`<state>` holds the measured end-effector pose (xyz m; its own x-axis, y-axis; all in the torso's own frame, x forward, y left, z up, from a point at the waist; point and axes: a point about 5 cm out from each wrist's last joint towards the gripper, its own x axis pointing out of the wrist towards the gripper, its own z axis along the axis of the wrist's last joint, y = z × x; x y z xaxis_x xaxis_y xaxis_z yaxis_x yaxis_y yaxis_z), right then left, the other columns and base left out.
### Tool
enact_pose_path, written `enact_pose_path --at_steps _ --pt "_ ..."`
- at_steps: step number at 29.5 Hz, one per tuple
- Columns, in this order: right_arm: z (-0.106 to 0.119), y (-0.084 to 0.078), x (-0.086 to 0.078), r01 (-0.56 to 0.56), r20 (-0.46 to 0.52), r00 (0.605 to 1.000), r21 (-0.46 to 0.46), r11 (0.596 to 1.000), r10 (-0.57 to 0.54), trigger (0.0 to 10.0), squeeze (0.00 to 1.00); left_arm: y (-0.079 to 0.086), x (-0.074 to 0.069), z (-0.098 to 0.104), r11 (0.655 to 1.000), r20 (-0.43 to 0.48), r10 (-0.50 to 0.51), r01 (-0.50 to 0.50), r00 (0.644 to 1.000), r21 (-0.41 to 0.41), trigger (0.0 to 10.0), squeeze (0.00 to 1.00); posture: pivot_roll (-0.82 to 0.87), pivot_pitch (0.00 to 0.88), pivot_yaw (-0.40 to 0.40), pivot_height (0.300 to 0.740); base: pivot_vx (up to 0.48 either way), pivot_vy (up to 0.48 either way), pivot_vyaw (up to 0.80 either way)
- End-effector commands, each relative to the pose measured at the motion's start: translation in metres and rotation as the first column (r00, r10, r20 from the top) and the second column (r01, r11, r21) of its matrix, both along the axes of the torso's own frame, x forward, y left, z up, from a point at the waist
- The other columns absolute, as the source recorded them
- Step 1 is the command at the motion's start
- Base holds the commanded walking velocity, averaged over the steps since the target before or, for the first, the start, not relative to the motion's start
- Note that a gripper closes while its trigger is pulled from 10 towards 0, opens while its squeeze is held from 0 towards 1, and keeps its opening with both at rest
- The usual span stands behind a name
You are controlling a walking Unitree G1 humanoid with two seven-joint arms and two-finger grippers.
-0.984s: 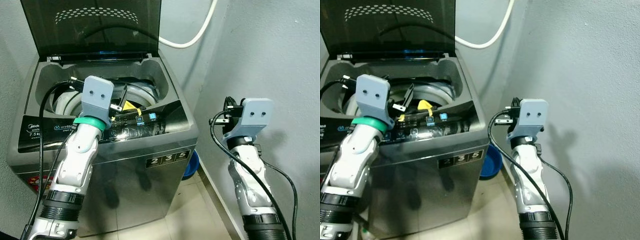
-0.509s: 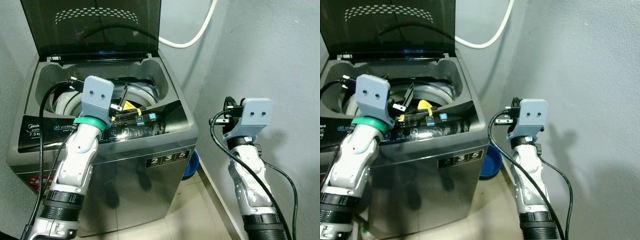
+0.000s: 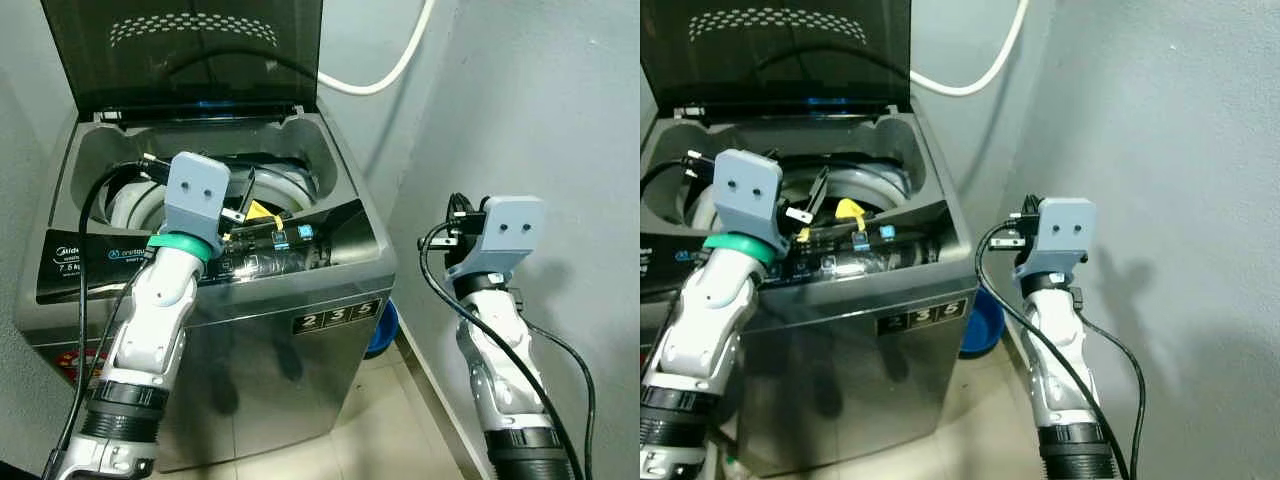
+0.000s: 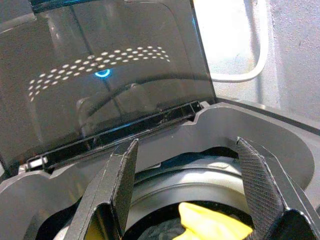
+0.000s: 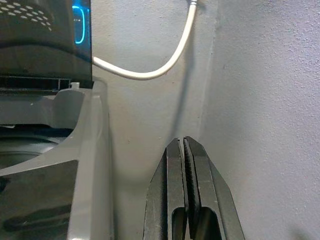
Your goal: Clothes washing
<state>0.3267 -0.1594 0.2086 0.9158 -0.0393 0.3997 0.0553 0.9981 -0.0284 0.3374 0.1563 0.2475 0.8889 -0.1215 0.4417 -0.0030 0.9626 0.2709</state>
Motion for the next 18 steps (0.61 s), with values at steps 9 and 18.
enact_pose_path --at_steps 9,18 --pt "-0.0044 -0.0009 -0.0009 0.004 -0.020 1.000 -0.027 1.000 -0.004 10.0 0.00 0.0011 0.0004 -0.0052 1.000 -0.017 0.011 -0.011 1.000 0.000 10.0 0.00 0.06 0.005 0.003 0.740 -0.380 0.000 0.00" --pt "-0.0050 0.0001 -0.0008 0.001 -0.023 1.000 -0.042 0.999 -0.002 10.0 0.00 0.0011 0.0008 -0.0053 1.000 -0.018 0.012 -0.012 1.000 -0.001 10.0 0.00 0.06 0.005 0.003 0.740 -0.360 0.000 0.00"
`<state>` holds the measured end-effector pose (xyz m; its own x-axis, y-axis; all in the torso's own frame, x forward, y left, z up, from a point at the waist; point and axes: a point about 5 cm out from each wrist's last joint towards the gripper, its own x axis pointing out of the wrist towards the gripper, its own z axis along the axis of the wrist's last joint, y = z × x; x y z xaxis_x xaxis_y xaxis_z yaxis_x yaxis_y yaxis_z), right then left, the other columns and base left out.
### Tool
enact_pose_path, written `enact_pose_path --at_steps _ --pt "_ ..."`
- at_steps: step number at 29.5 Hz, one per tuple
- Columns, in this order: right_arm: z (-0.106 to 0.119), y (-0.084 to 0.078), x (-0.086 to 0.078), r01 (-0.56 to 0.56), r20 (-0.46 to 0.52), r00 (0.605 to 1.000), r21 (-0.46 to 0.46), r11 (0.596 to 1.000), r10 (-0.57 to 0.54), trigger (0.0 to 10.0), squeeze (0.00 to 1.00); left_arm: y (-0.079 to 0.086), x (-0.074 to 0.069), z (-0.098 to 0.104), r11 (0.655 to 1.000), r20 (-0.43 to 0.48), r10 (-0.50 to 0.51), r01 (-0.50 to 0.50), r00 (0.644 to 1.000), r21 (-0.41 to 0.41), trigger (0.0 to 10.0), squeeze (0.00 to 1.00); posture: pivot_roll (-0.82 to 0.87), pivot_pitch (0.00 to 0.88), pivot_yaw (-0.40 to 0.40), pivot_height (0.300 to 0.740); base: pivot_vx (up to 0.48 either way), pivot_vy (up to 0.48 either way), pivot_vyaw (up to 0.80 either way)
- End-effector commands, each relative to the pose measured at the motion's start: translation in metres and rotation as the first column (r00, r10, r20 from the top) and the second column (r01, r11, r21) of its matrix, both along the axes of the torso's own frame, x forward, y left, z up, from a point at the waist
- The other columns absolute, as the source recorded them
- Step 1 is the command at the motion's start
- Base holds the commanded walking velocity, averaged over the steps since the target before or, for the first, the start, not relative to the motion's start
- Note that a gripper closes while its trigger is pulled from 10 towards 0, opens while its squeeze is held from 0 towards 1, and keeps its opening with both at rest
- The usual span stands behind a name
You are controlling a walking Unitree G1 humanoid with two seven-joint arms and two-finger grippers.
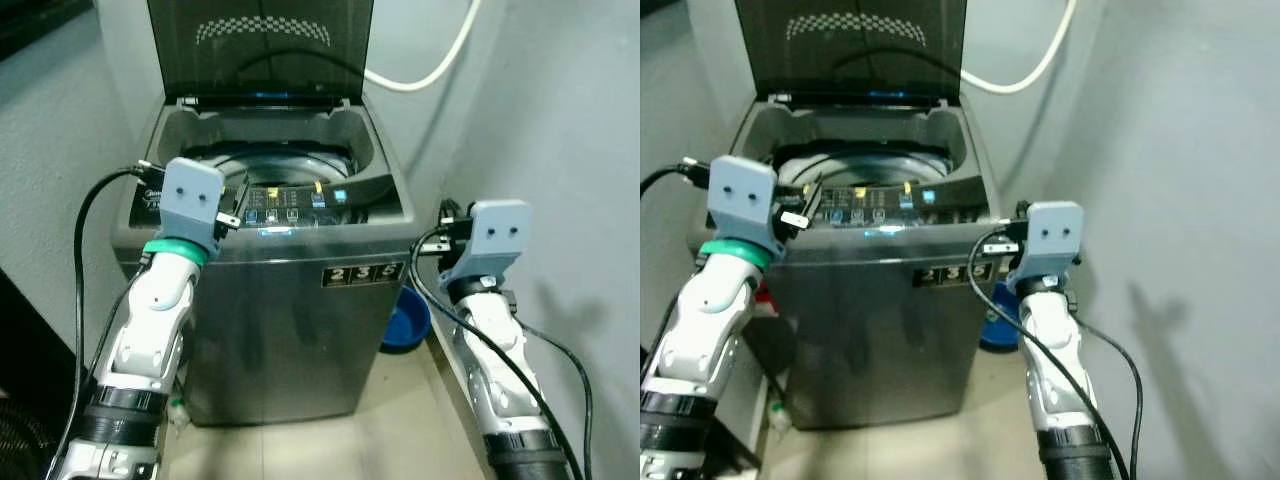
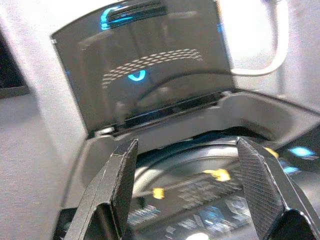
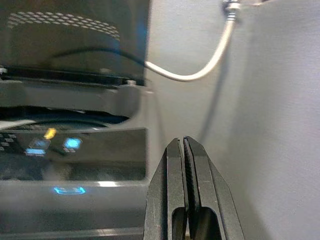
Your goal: Clothes washing
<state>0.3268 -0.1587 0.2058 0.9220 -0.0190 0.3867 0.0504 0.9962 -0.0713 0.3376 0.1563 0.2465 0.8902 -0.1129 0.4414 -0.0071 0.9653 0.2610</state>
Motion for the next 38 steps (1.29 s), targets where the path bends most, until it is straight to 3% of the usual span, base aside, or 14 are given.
enact_pose_path --at_steps 1,22,38 --pt "-0.002 -0.001 -0.001 0.005 -0.008 1.000 -0.001 1.000 -0.005 10.0 0.00 0.001 0.001 -0.004 1.000 -0.017 0.008 -0.008 1.000 0.009 10.0 0.00 0.06 0.009 0.003 0.740 -0.326 0.000 0.00" --pt "-0.013 0.007 -0.002 -0.070 -0.062 0.996 -0.048 0.996 0.067 10.0 0.00 -0.014 -0.003 -0.020 0.999 -0.079 -0.035 0.036 0.996 0.012 10.0 0.00 0.06 0.013 0.006 0.740 0.000 0.000 0.78" --pt "-0.040 0.012 -0.007 -0.139 -0.152 0.980 -0.055 0.989 0.130 10.0 0.00 -0.029 -0.010 -0.047 0.997 -0.165 -0.076 0.080 0.983 0.018 10.0 0.00 0.06 0.020 0.011 0.740 0.000 0.000 0.78"
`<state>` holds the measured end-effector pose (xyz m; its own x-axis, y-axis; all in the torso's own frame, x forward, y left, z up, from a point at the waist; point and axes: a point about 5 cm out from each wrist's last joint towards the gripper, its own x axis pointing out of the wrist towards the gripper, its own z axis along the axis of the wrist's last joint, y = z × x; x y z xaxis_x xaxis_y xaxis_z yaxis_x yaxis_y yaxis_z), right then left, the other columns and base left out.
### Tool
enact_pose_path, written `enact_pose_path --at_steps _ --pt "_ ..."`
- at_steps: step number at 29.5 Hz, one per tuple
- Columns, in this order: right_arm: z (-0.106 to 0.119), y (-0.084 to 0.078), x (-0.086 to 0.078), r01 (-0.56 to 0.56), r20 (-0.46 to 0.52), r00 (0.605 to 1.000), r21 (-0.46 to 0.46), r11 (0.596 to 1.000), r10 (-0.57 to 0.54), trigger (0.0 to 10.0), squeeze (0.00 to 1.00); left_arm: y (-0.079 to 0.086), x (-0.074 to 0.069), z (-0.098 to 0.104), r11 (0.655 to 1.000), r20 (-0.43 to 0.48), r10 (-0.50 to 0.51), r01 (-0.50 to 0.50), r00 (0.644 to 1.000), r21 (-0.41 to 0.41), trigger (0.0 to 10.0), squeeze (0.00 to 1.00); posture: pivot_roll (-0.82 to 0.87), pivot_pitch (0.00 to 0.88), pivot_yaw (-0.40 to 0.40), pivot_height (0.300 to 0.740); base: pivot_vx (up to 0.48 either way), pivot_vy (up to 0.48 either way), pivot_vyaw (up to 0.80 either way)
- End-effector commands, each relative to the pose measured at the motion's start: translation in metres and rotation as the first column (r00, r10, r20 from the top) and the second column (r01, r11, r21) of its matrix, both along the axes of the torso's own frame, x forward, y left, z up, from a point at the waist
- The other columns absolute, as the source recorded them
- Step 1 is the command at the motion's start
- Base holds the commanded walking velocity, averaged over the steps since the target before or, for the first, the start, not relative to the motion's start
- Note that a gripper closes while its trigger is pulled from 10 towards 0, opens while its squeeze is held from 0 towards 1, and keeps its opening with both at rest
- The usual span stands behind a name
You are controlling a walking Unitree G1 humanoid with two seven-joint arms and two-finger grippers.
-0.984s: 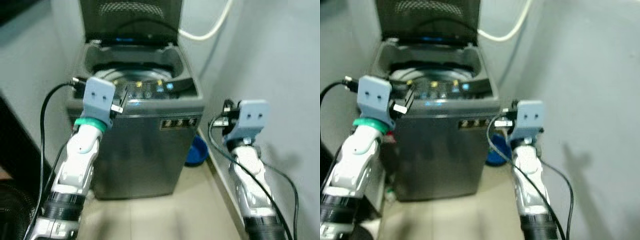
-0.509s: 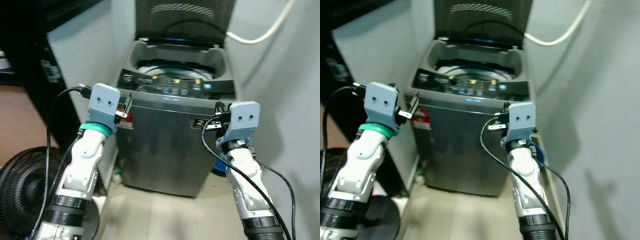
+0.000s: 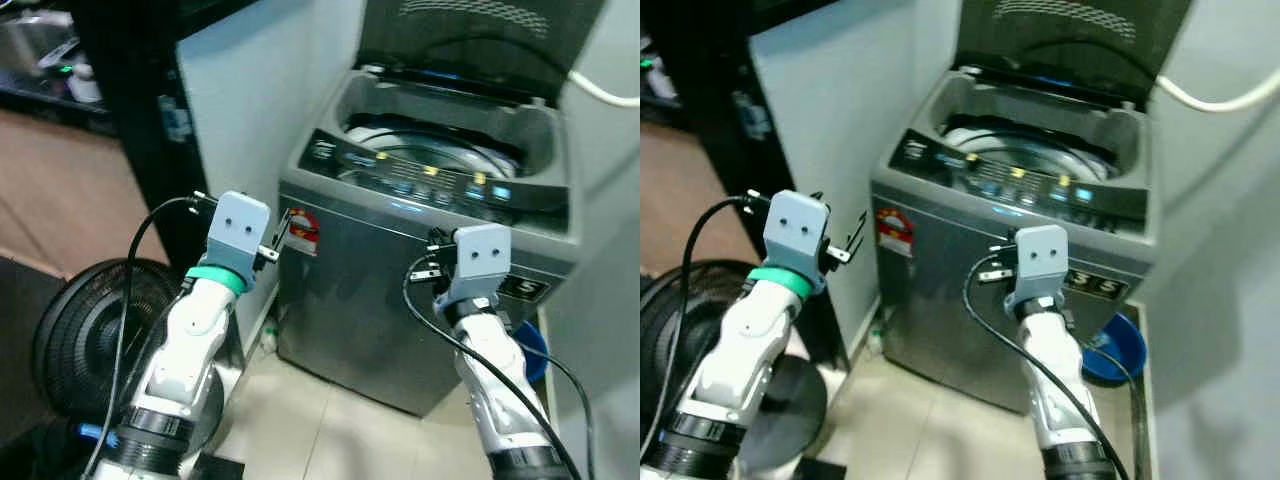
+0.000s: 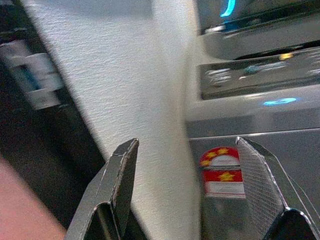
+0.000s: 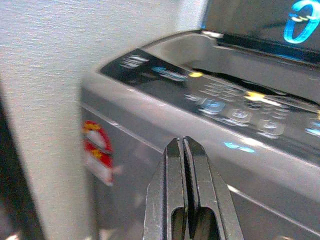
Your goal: Clothes washing
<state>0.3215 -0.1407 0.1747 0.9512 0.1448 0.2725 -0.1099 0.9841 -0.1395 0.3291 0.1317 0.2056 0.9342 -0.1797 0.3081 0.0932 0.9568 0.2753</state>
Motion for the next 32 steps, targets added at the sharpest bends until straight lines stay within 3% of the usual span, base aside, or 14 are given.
enact_pose_path --at_steps 1,13,27,32 --pt "-0.009 -0.005 -0.002 0.010 -0.035 0.999 0.004 1.000 -0.009 10.0 0.00 -0.004 -0.002 -0.007 1.000 -0.030 -0.014 0.014 0.999 0.005 10.0 0.00 0.06 0.020 0.012 0.740 0.000 0.000 0.77" --pt "-0.022 -0.007 -0.004 0.006 -0.073 0.997 0.008 1.000 -0.005 10.0 0.00 0.003 -0.005 -0.028 1.000 -0.109 0.009 -0.009 0.994 -0.002 10.0 0.00 0.06 0.021 0.015 0.740 0.000 0.000 0.78" --pt "-0.021 -0.004 -0.002 -0.021 -0.073 0.997 0.000 1.000 0.020 10.0 0.00 0.004 -0.004 -0.027 1.000 -0.104 0.026 -0.027 0.994 -0.005 10.0 0.00 0.06 0.013 0.009 0.740 0.000 0.000 0.77" --pt "-0.023 0.005 -0.005 -0.097 -0.079 0.992 -0.007 0.995 0.096 10.0 0.00 0.004 -0.004 -0.027 1.000 -0.103 0.024 -0.025 0.994 -0.002 10.0 0.00 0.06 0.007 0.010 0.740 0.000 0.000 0.77"
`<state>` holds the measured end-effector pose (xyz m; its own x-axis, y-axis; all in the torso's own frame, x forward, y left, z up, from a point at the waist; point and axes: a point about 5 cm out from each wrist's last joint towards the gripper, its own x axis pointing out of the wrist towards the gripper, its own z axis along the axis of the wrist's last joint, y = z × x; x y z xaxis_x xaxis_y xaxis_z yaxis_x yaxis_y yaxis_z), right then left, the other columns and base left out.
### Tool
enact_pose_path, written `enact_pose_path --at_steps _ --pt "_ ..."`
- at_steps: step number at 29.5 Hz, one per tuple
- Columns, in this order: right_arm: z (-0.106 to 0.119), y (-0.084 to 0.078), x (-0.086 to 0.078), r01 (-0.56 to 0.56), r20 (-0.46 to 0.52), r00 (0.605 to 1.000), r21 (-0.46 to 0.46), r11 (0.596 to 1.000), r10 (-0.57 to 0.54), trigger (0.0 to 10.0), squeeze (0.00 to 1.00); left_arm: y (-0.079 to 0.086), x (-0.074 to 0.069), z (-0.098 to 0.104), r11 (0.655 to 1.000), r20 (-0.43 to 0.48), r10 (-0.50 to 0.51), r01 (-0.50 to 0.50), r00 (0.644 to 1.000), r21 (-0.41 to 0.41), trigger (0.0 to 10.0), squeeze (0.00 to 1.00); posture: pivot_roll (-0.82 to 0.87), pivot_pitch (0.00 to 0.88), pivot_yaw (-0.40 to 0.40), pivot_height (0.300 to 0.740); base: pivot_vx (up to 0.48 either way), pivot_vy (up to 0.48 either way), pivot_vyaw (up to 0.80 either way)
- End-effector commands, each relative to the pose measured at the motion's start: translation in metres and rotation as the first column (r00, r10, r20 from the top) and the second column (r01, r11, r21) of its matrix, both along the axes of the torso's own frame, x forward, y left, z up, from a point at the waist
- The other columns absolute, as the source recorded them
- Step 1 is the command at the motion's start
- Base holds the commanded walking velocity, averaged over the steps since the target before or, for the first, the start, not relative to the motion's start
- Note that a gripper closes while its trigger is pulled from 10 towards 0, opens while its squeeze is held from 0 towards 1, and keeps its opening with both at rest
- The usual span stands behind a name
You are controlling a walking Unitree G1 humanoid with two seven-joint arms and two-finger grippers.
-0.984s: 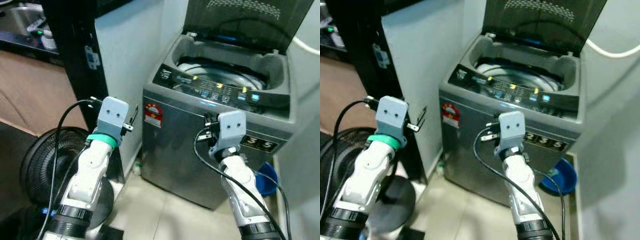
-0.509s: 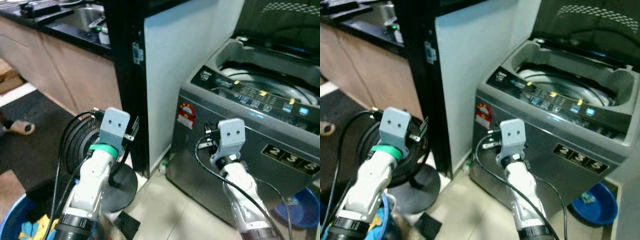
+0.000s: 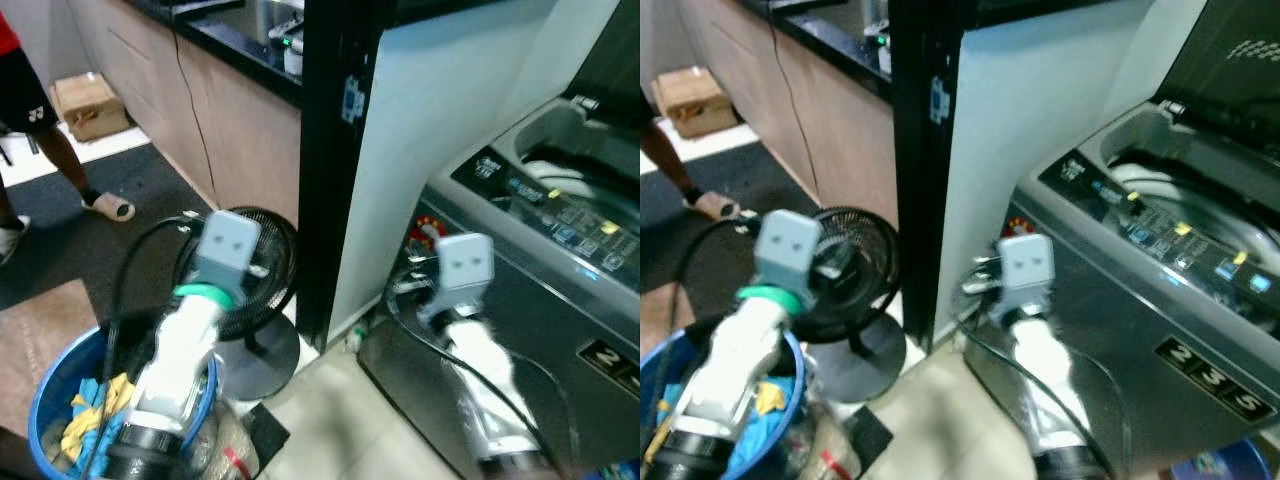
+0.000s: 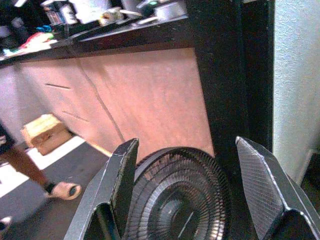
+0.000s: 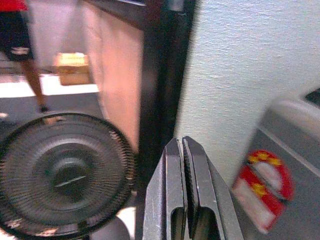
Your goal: Clothes washing
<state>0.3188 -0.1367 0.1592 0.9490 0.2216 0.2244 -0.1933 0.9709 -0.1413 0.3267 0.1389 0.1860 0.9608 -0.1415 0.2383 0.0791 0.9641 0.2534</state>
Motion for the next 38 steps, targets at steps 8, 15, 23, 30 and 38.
enact_pose_path --at_steps 8,15,23,30,38 --pt "-0.009 0.007 -0.006 -0.063 -0.030 0.998 -0.008 0.998 0.063 10.0 0.00 -0.003 -0.001 -0.008 1.000 -0.029 -0.012 0.012 1.000 0.014 10.0 0.00 0.06 0.009 0.011 0.740 0.000 0.000 0.77" --pt "-0.009 0.012 -0.008 -0.104 -0.032 0.994 -0.002 0.995 0.103 10.0 0.00 -0.003 -0.001 -0.008 1.000 -0.032 -0.009 0.009 0.999 0.013 10.0 0.00 0.06 0.012 0.011 0.740 0.000 0.000 0.77" --pt "-0.011 0.014 -0.009 -0.124 -0.038 0.992 0.001 0.992 0.124 10.0 0.00 -0.002 -0.001 -0.009 1.000 -0.035 -0.002 0.002 0.999 0.011 10.0 0.00 0.07 0.014 0.011 0.740 0.000 0.000 0.77" --pt "-0.015 0.014 -0.010 -0.128 -0.053 0.990 0.000 0.992 0.128 10.0 0.00 0.001 -0.001 -0.015 1.000 -0.062 0.021 -0.021 0.998 0.000 10.0 0.00 0.07 0.021 0.011 0.740 0.000 0.000 0.77" --pt "-0.016 0.014 -0.011 -0.131 -0.059 0.990 0.002 0.991 0.131 10.0 0.00 0.005 0.000 -0.019 0.999 -0.084 0.040 -0.042 0.996 -0.028 10.0 0.00 0.07 0.023 0.011 0.740 0.000 0.000 0.77"
